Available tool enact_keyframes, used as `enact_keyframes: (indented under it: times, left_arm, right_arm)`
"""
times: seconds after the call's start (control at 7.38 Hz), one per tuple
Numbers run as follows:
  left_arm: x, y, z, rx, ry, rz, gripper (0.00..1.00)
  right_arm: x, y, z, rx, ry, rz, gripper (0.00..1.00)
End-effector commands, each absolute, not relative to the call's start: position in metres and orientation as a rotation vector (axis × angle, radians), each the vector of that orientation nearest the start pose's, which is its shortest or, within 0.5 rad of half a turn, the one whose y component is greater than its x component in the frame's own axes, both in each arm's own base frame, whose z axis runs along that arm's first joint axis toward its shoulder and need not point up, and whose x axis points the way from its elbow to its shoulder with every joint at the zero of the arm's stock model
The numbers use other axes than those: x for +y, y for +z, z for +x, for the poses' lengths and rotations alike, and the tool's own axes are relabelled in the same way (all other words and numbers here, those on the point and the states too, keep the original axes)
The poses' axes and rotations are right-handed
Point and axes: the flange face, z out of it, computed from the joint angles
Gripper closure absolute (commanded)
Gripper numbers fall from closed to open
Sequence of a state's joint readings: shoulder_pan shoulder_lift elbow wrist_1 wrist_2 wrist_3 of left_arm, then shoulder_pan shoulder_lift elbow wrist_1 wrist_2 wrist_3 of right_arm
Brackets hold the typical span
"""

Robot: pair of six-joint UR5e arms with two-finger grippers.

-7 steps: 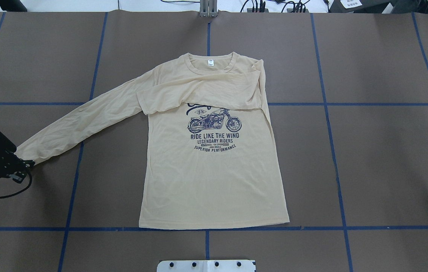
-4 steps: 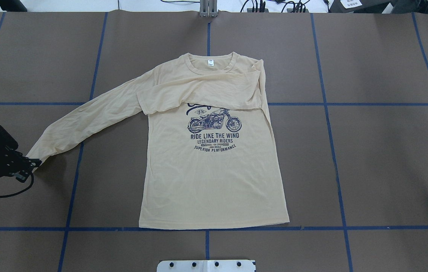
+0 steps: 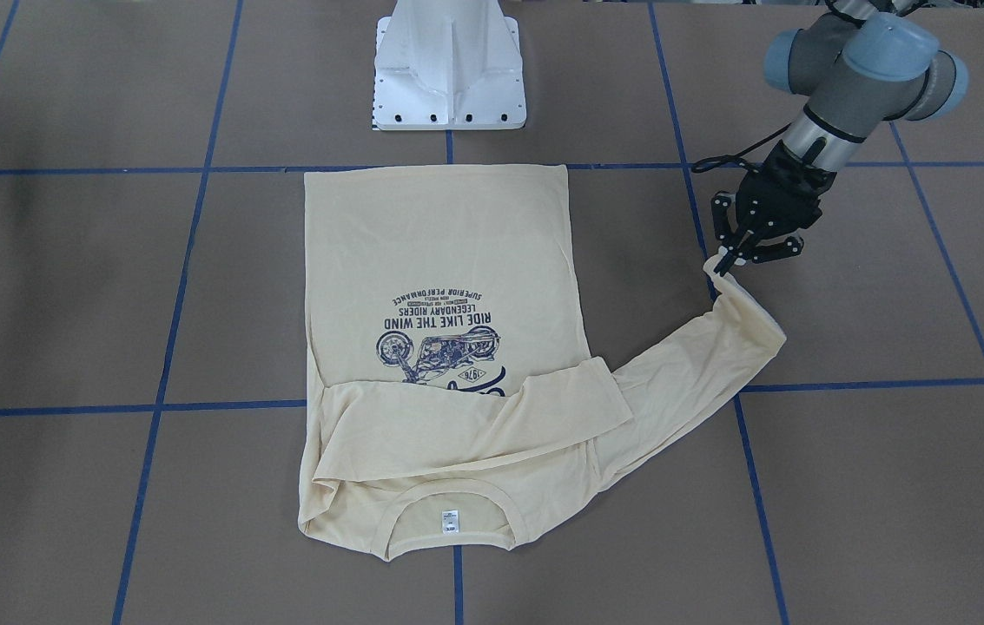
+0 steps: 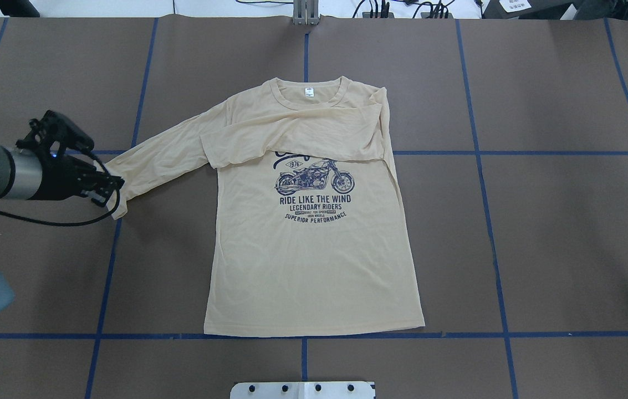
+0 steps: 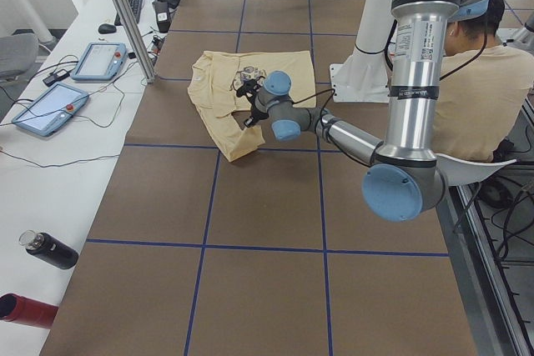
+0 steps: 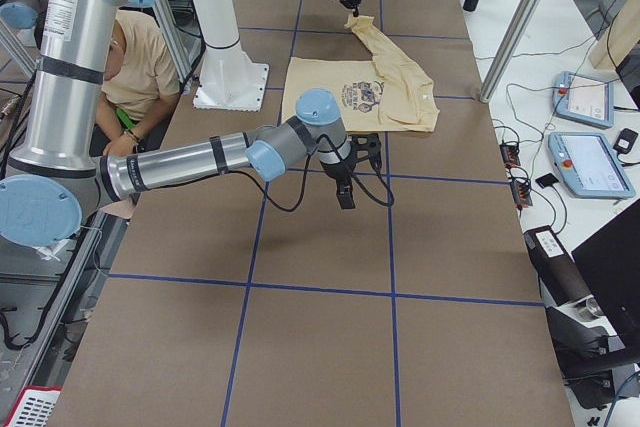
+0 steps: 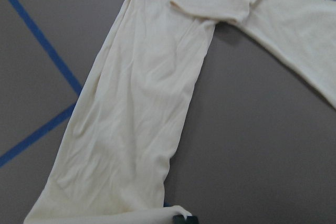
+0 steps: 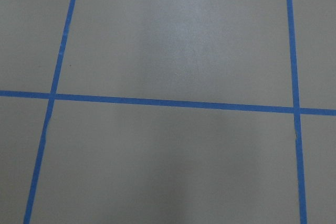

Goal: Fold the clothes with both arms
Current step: 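Carry the held sleeve across the shirt body toward the right arm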

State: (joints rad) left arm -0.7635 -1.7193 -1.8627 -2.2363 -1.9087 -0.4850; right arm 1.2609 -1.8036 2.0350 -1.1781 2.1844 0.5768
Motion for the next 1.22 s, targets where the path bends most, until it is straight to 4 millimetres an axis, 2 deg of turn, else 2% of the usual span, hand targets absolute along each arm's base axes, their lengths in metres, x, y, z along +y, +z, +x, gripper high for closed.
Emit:
enact_keyframes:
  times: [0.0,0.27,0.41,0.54,0.68,0.81,0.95,1.08]
  left_arm:
    - [-0.503,0.229,0.355,0.865,0.439,0.663,1.0]
    - [-0.517,0.14,0.374,0.855,0.425,0.625,1.0]
    - [-0.531,0.099,0.389,0.86,0.389,0.598,1.0]
    - [-0.551,0.063,0.411,0.876,0.318,0.56,1.0]
    - [-0.576,0.042,0.441,0.859,0.266,0.515,1.0]
    - [-0.585,0.011,0.502,0.815,0.192,0.468,1.0]
    - [-0.565,-0.008,0.568,0.801,0.183,0.427,1.0]
    - [-0.564,-0.012,0.603,0.839,0.139,0.4,1.0]
  right_arm:
    - [-0.416,0.493,-0.053,-0.795,0.059,0.292,0.0]
    - [-0.416,0.493,-0.053,-0.795,0.06,0.292,0.0]
    - [-0.416,0.492,-0.053,-0.795,0.06,0.293,0.0]
    - [-0.416,0.492,-0.054,-0.796,0.059,0.295,0.0]
    - [-0.416,0.492,-0.054,-0.796,0.059,0.295,0.0]
    - [-0.416,0.491,-0.054,-0.797,0.058,0.297,0.0]
    - [-0.416,0.491,-0.054,-0.796,0.059,0.296,0.0]
    - [-0.417,0.491,-0.054,-0.796,0.059,0.296,0.0]
